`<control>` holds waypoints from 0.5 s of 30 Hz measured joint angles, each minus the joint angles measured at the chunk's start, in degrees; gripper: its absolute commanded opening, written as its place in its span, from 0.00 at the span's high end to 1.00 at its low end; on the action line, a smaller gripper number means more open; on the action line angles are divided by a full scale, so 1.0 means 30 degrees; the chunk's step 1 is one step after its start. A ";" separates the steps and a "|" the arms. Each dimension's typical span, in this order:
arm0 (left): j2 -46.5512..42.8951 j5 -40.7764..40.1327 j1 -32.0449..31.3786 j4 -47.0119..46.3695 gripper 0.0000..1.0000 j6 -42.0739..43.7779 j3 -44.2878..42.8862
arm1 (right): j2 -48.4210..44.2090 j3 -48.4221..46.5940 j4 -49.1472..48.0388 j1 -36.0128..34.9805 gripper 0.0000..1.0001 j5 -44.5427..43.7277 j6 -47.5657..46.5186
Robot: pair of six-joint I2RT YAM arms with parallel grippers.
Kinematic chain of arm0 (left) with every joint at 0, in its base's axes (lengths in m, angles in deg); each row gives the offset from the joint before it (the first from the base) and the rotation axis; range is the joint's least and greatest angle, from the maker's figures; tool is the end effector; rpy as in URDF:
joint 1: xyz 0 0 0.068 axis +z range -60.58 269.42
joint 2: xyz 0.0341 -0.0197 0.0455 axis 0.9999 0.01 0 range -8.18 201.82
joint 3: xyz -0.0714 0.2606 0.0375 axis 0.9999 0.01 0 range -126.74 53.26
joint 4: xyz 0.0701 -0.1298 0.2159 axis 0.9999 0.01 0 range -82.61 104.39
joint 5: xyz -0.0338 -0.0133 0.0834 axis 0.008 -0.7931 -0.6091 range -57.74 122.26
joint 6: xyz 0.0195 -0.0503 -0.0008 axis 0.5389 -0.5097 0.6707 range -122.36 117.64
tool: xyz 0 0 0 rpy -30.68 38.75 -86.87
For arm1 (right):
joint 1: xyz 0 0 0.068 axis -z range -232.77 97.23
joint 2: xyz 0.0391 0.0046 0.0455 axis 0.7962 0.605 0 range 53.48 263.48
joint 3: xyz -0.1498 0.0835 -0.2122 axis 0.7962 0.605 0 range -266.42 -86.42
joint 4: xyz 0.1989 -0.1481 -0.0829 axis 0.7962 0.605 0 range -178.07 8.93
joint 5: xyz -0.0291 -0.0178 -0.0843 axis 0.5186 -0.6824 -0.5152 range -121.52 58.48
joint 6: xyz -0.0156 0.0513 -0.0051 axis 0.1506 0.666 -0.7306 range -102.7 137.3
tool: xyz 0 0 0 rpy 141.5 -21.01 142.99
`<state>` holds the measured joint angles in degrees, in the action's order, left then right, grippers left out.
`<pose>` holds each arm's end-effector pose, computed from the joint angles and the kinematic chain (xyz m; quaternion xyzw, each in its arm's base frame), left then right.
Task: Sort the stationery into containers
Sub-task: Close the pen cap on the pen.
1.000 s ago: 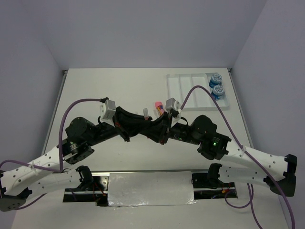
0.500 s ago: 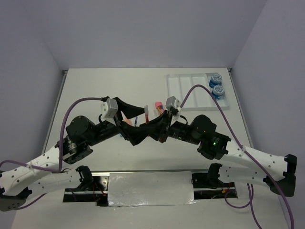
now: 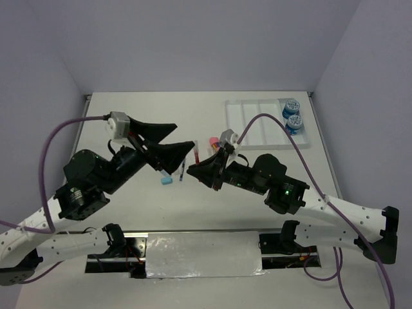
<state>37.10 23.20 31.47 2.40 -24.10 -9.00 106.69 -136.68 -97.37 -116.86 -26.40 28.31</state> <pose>0.0855 -0.1262 0.4709 0.1111 0.5503 -0.4956 0.6627 0.0926 0.1978 0.3844 -0.3275 0.5811 0.4773 0.5721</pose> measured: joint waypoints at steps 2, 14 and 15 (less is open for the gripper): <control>0.0255 -0.0758 0.0000 0.0590 0.01 -0.0488 -0.1086 | 0.0146 -0.0102 0.0175 0.0000 1.00 -0.0138 -0.0022; 0.3898 -0.2455 0.0000 0.5479 0.12 -0.2499 -0.6193 | 0.0758 -0.1246 0.1574 0.0000 1.00 -0.1304 0.0007; 0.4255 -0.2565 0.0000 0.5880 0.13 -0.2535 -0.6339 | 0.0823 -0.1326 0.1610 0.0000 1.00 -0.1355 0.0007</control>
<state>49.86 15.51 31.47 20.04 -31.70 -28.01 109.16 -140.66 -92.54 -116.86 -30.46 28.33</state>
